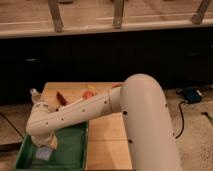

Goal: Wipe tray with sponge

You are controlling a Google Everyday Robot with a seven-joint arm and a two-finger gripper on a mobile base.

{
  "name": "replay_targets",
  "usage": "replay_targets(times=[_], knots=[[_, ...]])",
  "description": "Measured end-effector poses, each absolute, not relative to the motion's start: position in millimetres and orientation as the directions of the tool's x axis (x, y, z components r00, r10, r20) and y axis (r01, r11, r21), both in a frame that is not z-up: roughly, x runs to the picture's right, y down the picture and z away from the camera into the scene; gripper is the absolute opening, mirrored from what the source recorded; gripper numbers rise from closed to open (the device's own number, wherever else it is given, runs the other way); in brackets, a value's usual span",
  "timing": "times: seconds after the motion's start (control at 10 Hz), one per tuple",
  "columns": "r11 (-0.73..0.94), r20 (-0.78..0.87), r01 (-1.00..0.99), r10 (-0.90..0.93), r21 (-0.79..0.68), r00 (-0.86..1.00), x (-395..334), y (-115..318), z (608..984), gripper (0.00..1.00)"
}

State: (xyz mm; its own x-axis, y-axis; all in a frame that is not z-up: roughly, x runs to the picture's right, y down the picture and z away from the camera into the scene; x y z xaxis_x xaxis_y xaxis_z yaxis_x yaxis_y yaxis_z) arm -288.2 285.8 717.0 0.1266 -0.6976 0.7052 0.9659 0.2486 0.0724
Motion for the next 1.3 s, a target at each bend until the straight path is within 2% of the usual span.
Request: replay_targets(times=[0.4, 0.7, 1.0, 1.3], knots=[[0.22, 0.705, 0.973, -0.68, -0.066, 0.201, -232.8, 298.8, 719.3, 0.0], [0.221, 0.683, 0.968, -0.691, -0.114, 0.238, -217.6, 300.3, 744.3, 0.0], [0.24, 0.659, 0.967, -0.714, -0.085, 0.236, -225.7, 286.2, 775.1, 0.0], [0.252, 0.652, 0.968, -0.735, 0.009, 0.185, -260.5, 278.6, 772.3, 0.0]])
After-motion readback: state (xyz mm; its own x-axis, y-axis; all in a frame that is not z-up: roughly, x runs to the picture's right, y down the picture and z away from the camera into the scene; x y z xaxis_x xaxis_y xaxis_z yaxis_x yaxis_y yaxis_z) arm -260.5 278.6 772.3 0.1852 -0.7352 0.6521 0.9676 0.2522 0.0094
